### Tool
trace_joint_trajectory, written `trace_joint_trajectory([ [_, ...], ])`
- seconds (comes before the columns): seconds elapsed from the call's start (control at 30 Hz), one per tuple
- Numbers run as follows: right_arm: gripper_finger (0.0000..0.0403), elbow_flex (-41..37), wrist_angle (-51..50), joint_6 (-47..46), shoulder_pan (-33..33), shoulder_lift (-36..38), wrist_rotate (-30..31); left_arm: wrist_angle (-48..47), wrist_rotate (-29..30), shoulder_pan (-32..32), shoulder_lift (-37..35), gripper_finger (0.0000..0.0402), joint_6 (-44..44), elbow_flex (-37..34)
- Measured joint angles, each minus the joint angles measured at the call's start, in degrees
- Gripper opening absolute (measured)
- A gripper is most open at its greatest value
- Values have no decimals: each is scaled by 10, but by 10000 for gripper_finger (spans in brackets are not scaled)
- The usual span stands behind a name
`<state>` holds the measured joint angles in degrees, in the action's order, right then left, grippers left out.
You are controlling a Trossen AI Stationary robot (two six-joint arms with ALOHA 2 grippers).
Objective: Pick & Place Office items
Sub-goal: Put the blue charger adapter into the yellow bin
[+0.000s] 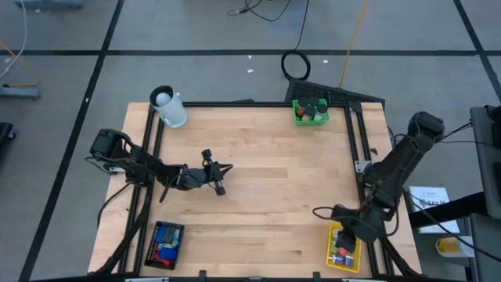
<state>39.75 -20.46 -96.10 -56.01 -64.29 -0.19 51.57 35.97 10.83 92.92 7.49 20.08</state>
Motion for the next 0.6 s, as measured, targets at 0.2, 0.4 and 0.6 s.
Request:
trace_joint_trajectory([
  [0.2, 130, 0, -32, -92, -33, 0, 0, 29, 0, 0, 0, 4, -3, 0],
  [0.4, 130, 0, -48, -148, -44, -8, -33, 25, -1, -9, 0, 15, -7, 0],
  [0.6, 130, 0, -27, -189, -45, -47, -102, 19, -3, -12, 0, 5, -6, 0],
])
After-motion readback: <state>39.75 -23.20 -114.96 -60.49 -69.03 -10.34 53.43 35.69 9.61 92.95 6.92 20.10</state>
